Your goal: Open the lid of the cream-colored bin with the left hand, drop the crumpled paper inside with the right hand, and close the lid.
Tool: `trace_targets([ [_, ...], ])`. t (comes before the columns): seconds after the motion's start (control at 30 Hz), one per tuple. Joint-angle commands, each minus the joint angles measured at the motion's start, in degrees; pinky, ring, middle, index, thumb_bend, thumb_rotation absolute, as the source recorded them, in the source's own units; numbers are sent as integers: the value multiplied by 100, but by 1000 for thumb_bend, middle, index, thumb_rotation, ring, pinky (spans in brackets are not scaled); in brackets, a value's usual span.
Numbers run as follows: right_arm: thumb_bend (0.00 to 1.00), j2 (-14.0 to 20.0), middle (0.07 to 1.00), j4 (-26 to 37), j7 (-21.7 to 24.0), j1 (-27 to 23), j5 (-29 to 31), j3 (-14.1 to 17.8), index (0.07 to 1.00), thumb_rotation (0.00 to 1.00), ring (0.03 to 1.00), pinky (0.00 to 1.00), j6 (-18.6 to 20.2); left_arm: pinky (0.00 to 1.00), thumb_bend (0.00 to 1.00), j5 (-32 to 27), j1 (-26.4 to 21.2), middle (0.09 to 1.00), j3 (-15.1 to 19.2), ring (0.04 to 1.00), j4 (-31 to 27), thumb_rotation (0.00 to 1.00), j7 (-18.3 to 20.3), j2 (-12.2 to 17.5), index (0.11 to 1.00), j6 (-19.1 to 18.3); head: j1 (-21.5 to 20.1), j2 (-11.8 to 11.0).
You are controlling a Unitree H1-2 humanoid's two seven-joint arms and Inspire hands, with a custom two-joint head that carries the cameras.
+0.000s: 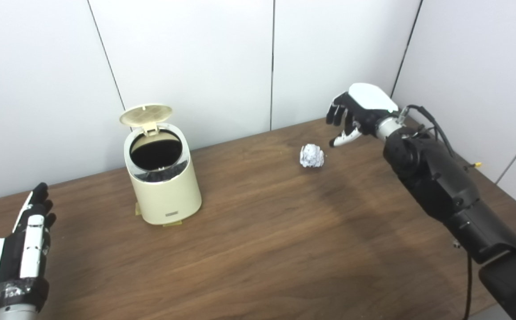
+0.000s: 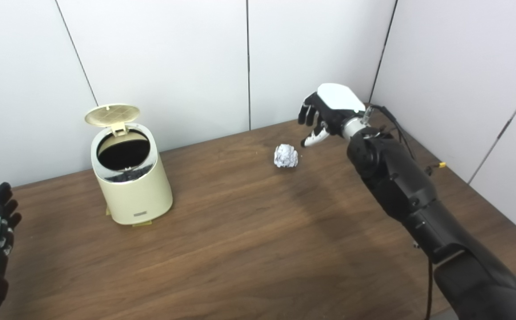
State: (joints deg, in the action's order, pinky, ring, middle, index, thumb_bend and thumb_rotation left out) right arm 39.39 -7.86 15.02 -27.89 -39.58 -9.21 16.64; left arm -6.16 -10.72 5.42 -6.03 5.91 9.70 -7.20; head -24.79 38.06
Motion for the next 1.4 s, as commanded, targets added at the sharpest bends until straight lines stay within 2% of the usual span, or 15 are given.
trace_targets([
  [0.0,984,109,734,171,243,-439,-101,14,767,112,652,512,318,1000,421,-23,-284,1000,-5,1000,-39,866,48,86,994,233,16,0],
  [0.03,995,78,741,192,339,-471,-124,-15,794,123,655,484,448,1000,424,0,-288,1000,-10,1000,-43,872,56,94,996,224,15,3],
  [0.17,1000,-59,839,107,367,-556,-196,-88,833,91,743,576,638,1000,423,42,-283,1000,-2,1000,-89,876,59,84,994,168,2,6],
  [0.27,1000,-110,854,9,317,-594,-245,-158,836,85,737,568,618,1000,390,52,-282,1000,-9,1000,-79,877,77,89,994,182,-3,19],
  [0.37,1000,-151,821,-118,238,-608,-233,-190,816,58,671,521,482,1000,388,49,-268,1000,-12,1000,-72,869,84,80,999,195,-4,22],
  [0.47,1000,-178,824,-190,263,-627,-294,-260,809,58,719,578,467,1000,409,41,-255,1000,-14,1000,-80,868,87,68,999,204,4,28],
  [0.6,996,-138,821,-411,291,-694,-483,-493,783,85,797,725,406,1000,416,30,-245,1000,-20,1000,-95,867,114,84,997,198,48,51],
  [0.73,946,-124,813,-546,371,-736,-484,-605,763,57,750,650,382,1000,419,42,-218,1000,-22,1000,-171,858,116,84,997,123,67,74],
  [0.9,935,-120,799,-596,405,-740,-482,-713,734,37,779,694,301,1000,387,54,-203,1000,-28,1000,-217,859,115,85,980,78,66,83],
  [0.93,944,-125,766,-589,406,-734,-486,-727,724,38,726,607,299,1000,380,55,-197,1000,-28,1000,-242,863,110,82,989,55,73,98],
  [1.1,940,-158,726,-562,385,-719,-518,-768,717,34,679,538,282,1000,379,44,-172,1000,-22,1000,-310,864,107,82,998,7,85,127],
  [1.17,934,-171,648,-579,370,-719,-499,-767,711,21,582,442,239,1000,383,28,-165,1000,-22,1000,-325,861,122,88,993,-5,85,127],
  [1.3,907,-241,679,-581,314,-700,-459,-735,693,4,644,581,220,1000,378,-6,-144,1000,-19,1000,-353,845,144,91,990,-21,98,148],
  [1.33,879,-265,656,-573,246,-681,-454,-715,657,2,609,586,199,1000,383,-7,-133,1000,-26,1000,-357,841,163,102,995,-8,100,153],
  [1.37,667,-281,630,-569,198,-669,-453,-702,560,74,573,581,182,1000,389,-7,-126,1000,-31,1000,-359,838,176,109,998,1,100,153],
])
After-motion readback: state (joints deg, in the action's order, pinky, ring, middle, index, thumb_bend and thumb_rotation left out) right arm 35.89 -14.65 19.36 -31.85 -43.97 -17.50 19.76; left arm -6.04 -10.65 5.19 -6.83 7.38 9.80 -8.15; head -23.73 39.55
